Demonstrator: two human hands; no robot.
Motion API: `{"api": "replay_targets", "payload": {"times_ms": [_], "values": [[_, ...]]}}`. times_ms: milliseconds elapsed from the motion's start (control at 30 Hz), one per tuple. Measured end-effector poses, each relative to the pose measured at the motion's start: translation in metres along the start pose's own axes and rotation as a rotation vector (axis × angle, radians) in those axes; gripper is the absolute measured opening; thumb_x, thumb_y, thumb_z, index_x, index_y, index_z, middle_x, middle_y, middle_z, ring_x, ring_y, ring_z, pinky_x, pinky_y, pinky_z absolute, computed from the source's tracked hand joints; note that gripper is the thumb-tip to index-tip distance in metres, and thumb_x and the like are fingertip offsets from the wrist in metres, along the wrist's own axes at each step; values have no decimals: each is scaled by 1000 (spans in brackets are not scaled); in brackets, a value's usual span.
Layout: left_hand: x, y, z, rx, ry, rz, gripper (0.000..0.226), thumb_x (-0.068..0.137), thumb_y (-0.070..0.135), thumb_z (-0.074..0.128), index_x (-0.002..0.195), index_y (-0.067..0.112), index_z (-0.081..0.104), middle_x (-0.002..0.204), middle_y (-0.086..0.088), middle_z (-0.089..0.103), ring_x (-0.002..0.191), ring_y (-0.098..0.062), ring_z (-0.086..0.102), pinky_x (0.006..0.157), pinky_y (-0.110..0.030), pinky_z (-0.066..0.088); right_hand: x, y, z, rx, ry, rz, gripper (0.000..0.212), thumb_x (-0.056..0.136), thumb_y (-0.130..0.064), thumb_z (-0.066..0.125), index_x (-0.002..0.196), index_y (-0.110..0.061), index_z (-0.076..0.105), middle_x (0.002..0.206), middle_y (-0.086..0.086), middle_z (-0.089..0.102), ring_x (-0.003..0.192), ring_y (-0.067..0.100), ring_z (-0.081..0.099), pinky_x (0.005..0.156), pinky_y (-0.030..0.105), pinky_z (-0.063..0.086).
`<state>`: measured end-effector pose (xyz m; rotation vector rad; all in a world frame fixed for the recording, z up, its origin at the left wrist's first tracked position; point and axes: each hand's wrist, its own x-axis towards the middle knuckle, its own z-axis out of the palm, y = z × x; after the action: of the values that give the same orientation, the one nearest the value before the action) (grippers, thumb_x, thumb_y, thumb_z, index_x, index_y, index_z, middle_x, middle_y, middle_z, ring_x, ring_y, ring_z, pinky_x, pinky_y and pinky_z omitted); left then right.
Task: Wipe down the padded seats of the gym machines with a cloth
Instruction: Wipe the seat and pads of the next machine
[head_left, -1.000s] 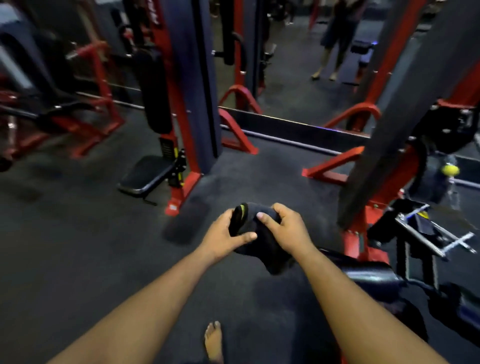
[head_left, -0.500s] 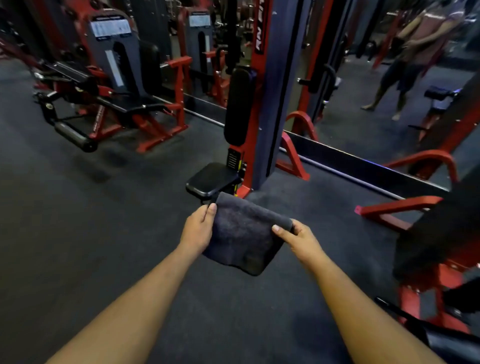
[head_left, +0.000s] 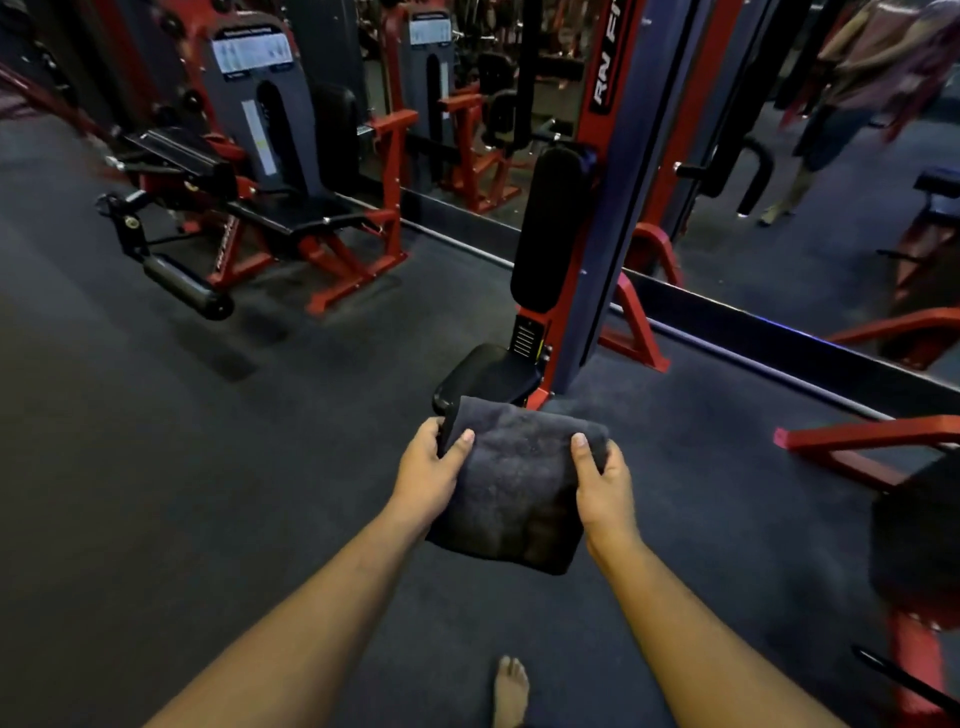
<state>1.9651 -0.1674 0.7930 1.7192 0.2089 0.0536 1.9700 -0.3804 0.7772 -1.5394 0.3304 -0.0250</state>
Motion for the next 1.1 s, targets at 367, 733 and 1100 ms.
{"api": "replay_targets", "payload": {"times_ms": [367, 733, 1100], "values": [[190, -51, 17, 325, -63, -149, 17, 103, 39, 58, 110, 23, 56, 104, 11, 67, 101, -9, 65, 76, -21, 47, 174, 87, 67, -44, 29, 256, 23, 94, -27, 74, 113, -18, 64, 115, 6, 74, 105, 20, 71, 93, 41, 58], [382, -159, 32, 597, -271, -326, 21, 96, 40, 68, 99, 21, 59, 88, 13, 63, 90, -17, 66, 75, -33, 53, 345, 145, 143, -727, 346, 230, 38, 100, -44, 57, 124, -15, 51, 119, 11, 64, 108, 35, 61, 97, 52, 46], [579, -358, 22, 1049, -481, -82, 50, 96, 68, 35, 101, 28, 65, 100, 1, 70, 96, -25, 65, 83, -43, 52, 556, 296, 273, -1126, 101, 324, 81, 92, -79, 36, 159, -49, 3, 171, 8, 3, 156, 39, -1, 105, 84, 11]]}}
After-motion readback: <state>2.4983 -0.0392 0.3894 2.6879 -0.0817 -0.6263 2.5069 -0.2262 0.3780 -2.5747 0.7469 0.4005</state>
